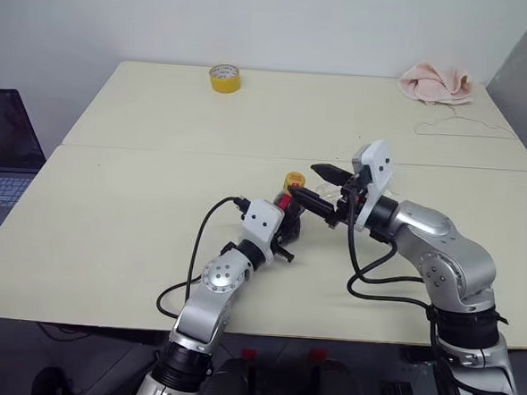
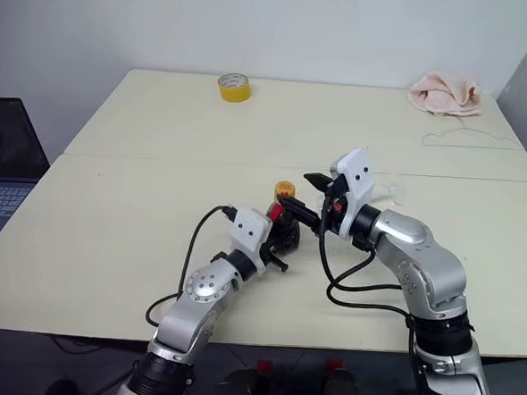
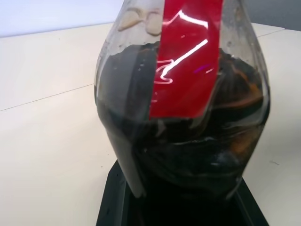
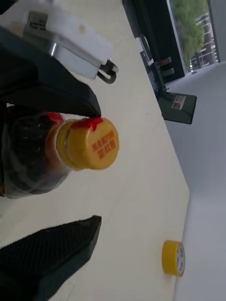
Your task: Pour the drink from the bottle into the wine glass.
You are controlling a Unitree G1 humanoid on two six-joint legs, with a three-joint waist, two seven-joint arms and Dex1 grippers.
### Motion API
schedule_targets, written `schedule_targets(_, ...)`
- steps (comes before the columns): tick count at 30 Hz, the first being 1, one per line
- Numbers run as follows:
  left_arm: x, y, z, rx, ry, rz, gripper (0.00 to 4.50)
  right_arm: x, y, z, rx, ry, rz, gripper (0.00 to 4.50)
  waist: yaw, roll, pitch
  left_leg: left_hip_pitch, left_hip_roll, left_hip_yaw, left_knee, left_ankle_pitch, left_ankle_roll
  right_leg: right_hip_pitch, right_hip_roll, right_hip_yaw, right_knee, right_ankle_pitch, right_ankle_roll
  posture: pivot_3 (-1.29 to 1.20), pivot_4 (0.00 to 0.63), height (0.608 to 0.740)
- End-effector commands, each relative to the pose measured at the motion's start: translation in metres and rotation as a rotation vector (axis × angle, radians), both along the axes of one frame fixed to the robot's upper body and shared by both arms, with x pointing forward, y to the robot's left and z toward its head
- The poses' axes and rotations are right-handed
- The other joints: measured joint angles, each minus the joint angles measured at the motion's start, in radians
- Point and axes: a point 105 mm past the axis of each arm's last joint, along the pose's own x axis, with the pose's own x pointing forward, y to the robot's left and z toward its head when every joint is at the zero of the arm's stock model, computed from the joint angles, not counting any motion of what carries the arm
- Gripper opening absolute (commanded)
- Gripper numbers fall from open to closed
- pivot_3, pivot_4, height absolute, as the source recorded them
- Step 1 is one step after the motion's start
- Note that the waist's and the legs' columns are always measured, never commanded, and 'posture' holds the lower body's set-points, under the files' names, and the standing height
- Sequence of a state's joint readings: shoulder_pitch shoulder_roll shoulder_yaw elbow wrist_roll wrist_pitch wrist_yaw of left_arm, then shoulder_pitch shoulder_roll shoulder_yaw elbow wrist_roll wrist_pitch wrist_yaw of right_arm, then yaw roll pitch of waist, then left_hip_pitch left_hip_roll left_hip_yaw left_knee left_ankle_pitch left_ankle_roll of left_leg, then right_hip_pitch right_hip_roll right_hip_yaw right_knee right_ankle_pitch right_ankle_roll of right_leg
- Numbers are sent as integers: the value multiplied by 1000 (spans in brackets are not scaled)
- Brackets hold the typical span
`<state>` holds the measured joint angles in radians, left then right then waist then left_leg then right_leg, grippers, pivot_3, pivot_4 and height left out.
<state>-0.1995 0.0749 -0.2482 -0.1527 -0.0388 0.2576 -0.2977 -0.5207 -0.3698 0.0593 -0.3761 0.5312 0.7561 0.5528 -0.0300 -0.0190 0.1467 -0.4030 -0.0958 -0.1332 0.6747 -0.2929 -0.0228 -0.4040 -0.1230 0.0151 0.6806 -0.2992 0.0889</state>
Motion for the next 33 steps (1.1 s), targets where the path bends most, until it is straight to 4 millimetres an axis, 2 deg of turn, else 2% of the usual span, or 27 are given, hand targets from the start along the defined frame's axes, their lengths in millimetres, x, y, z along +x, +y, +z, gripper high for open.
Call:
schedule_targets(1,-3,-2,17,-22,-65,-11,647,-8,2,15,26,-57,34,2173,0,0,0,0,0,0,0,0,0,0,0,0,0,0,0,0,150,740)
schedule_targets(7,-3,-1,16,-22,-65,-6,647,-10,5,16,31,-58,56,29,0,0,0,0,0,0,0,0,0,0,0,0,0,0,0,0,150,740)
schedule_targets(11,-2,-1,16,-21,-65,-5,647,-8,2,17,30,-69,46,0,0,0,0,0,0,0,0,0,0,0,0,0,0,0,0,0,150,740)
schedule_targets(13,0,5,16,-58,-48,25,647,0,-6,20,32,-87,2,0,0,0,0,0,0,0,0,0,0,0,0,0,0,0,0,0,150,740)
schedule_targets(18,27,66,24,-164,-55,267,647,25,-48,31,39,-135,-184,0,1,0,0,0,0,0,0,0,0,0,0,0,0,0,0,0,150,740)
schedule_targets(19,32,80,27,-179,-66,319,647,27,-53,31,40,-137,-201,0,1,0,0,0,0,0,0,0,0,0,0,0,0,0,0,0,150,740)
schedule_targets(22,48,139,35,-197,-99,509,647,29,-60,30,35,-137,-223,0,-2,0,0,0,1,1,0,0,0,-1,0,0,0,0,0,0,150,740)
schedule_targets(24,55,167,38,-197,-110,589,647,29,-62,26,23,-131,-234,0,-3,0,0,0,1,0,0,0,0,-1,1,0,0,0,0,0,150,740)
schedule_targets(29,71,216,51,-145,-167,690,646,33,-59,23,22,-121,-256,0,1,-1,0,0,0,0,1,0,0,0,0,0,0,0,0,0,150,740)
schedule_targets(33,81,230,50,-121,-180,716,646,33,-57,22,23,-120,-254,0,2,-1,1,-1,-1,-1,1,0,0,0,-1,-2,0,0,0,0,150,740)
